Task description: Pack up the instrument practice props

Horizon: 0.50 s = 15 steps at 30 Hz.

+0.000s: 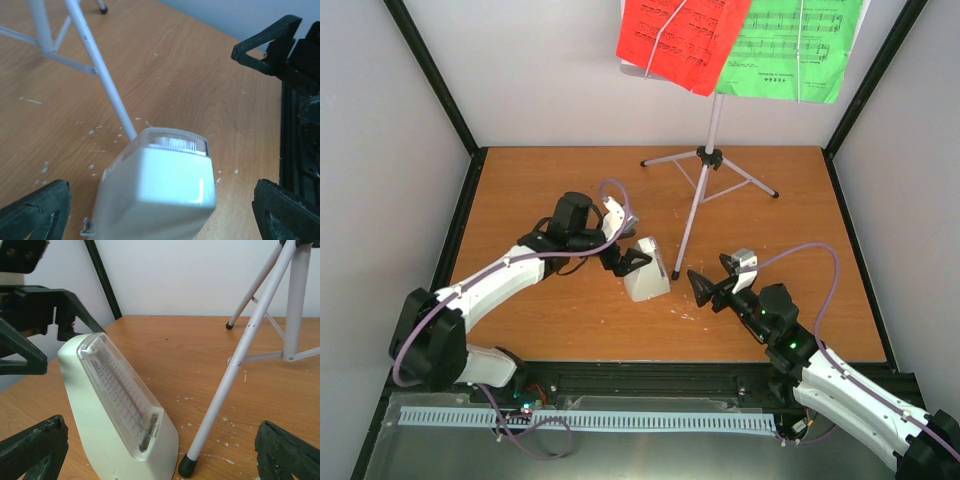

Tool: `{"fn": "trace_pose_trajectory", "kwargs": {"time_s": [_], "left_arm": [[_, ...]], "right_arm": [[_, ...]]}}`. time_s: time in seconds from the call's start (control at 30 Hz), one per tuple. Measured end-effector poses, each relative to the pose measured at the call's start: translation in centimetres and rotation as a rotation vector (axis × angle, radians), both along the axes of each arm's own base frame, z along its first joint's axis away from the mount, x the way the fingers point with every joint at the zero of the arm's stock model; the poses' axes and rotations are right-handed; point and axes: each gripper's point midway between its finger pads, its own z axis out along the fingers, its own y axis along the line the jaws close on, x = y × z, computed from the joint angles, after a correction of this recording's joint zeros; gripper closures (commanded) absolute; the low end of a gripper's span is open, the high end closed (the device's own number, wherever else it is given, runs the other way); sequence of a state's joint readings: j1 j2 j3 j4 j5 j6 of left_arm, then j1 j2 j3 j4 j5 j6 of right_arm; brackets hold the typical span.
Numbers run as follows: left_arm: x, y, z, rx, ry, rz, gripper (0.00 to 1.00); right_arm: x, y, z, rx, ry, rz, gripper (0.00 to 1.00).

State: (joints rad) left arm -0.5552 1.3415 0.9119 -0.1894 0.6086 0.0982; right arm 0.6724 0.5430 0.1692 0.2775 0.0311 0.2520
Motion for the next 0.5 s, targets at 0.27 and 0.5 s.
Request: {"fn": "trace_pose_trajectory", "kwargs": {"time_s": [0.27,0.5], "left_arm": [[-0.2,-1.9,-1.8,-0.028,0.091,-0.117,0.26],[0.4,-1.9,-1.7,-0.014,0.091,-0.098,0.44]], "right_arm": [[-0.3,0.2,-0.4,0.003,0.006,0.019,0.00],[-0.5,0.0,-0.5,-0.001,0.010,0.020,0.00]]}}
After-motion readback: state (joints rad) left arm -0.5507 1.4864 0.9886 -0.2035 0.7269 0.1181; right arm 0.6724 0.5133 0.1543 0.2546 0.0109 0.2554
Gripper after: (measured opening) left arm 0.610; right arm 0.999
